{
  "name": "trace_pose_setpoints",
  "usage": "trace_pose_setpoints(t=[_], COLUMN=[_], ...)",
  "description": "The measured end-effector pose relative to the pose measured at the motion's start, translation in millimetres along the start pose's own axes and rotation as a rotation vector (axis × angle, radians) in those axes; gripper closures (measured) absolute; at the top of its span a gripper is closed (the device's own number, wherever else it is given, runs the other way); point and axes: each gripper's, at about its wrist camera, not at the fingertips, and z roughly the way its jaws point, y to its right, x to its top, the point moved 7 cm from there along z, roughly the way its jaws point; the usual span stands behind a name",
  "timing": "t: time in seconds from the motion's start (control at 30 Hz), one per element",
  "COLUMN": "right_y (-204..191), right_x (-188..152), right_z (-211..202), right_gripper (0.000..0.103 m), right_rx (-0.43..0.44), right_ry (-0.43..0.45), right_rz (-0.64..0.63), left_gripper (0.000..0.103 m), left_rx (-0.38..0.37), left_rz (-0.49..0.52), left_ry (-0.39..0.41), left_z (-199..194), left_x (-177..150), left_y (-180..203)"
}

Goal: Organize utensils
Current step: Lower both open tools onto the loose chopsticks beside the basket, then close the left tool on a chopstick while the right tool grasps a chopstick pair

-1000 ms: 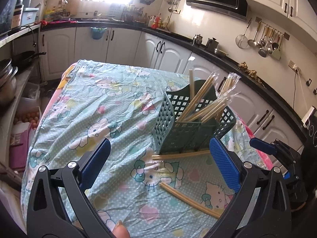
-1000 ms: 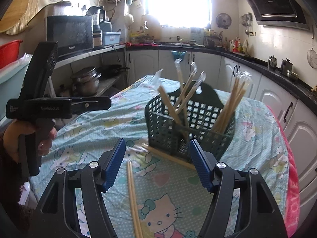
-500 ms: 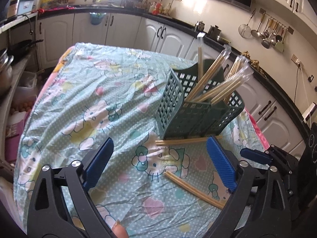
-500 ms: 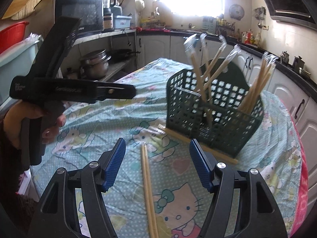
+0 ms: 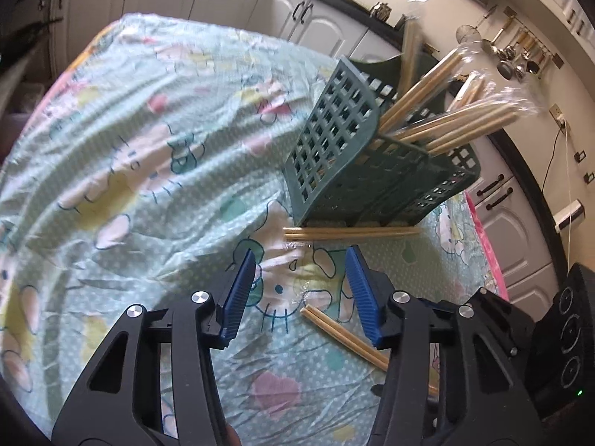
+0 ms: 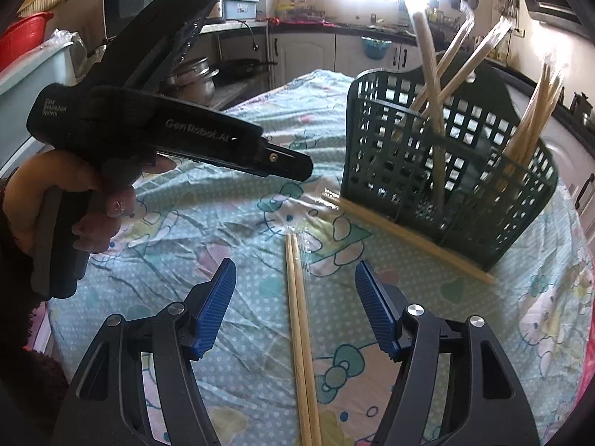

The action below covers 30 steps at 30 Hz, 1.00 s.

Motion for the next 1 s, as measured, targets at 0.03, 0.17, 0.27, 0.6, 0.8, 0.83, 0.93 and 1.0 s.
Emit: trace_pose_setpoints(t=[0.03,0.17,0.27,0.6,0.8,0.83,0.93,1.0], right_y=[0,1,2,-1,-3,-3,-3,-1], right_x=[0,-1,1,6,8,8,9,6], right_z=[3,18,29,61,66,66,65,60], right_gripper=[0.039,0.039,0.040,0.055,0.074,0.080,0.090,0.091], right_rx=[0.002,0.001,0.001,0.013,0.013,0.011,0.006,0.008], right_ry=[-0.006,-0.027,-0.047,-0.120,-0.121,-0.121,-0.117,-0.114], right_rz=[-0.001,-0.006,-0.006,-0.005,-0.002,-0.005,-0.006,-0.002], left_gripper=[0.066,0.069,0.073,0.079,0.095,0.096,0.099,0.101], left_rx=[-0.002,-0.018,-0.030,-0.060,-0.071,-0.073,-0.084,-0.081], left_rz=[-0.007,-0.046,-0.076,-0.127,-0.133,-0.137,-0.148,-0.142], left_ry=[-0.008,-0.038,-0.049,-0.078,-0.097,-0.101,-0.098,-0.096], left_z=[3,17,25,43,50,51,53,53], left_x=[0,4,9,16,14,14,15,16], left_y=[-1,-6,-11,-20,-22,-23,-25,-25])
